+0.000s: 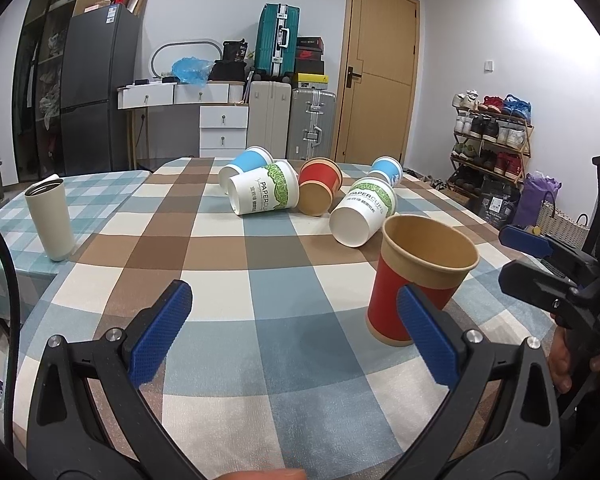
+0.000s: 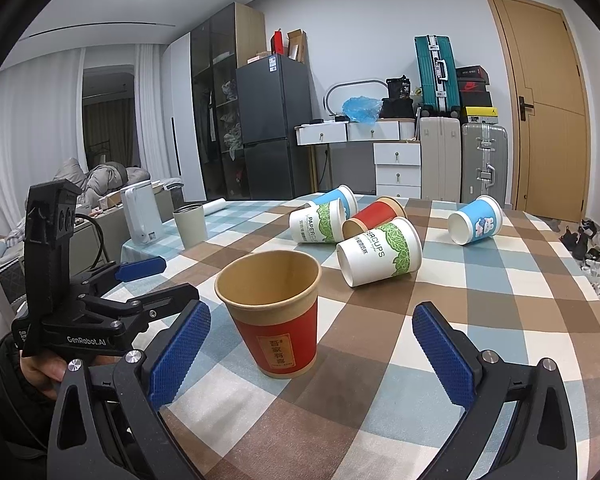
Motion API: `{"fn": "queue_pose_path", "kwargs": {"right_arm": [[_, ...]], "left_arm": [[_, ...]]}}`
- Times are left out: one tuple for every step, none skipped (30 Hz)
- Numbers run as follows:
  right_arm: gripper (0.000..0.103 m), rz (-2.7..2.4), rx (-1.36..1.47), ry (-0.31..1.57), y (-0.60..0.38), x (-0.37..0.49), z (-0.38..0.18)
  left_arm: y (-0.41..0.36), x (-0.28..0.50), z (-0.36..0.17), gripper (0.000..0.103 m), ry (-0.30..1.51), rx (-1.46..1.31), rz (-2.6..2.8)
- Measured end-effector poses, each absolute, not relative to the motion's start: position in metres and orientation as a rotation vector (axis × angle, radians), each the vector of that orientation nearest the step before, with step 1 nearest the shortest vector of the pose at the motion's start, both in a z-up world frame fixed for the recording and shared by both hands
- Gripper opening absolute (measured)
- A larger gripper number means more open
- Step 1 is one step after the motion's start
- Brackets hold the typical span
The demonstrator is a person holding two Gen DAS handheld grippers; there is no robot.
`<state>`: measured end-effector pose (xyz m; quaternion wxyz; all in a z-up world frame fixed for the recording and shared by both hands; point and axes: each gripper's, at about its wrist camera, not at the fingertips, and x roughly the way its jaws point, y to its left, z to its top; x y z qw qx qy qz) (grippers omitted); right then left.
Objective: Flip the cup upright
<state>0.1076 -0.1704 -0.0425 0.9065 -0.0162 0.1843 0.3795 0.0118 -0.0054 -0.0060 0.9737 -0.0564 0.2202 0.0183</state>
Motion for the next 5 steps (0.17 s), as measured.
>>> {"fn": "queue_pose_path", "kwargs": {"right_arm": [[0.103,0.783,-0.034,0.381,-0.1703,0.1075,-0.0427],[0.103,0.783,-0.034,0.381,-0.1704,0.1078,-0.0424],[0.103,0.783,-0.035,0.38,-0.1704,0.1076,-0.0425],[0.103,0.783,-0.035,0.381,-0.1704,0.1078,-0.0424],[0.103,0.784,-0.036,0.381,-0.1704,0.1079,-0.0427]], "left_arm": [[-0.0057,0.0119,-0.0045,0.102,0.443,-0.113,0.037],[-0.0057,0.0118,-0.0046,0.102,0.444,-0.114,0.036],[-0.0057,0.0119,-0.0046,0.102,0.444,-0.115,0.036],[-0.0058,0.0117,-0.0047,0.102,0.443,-0.115,0.036],[-0.0058,0.0117,-0.0048,0.102,0.443,-0.114,0.036]]}}
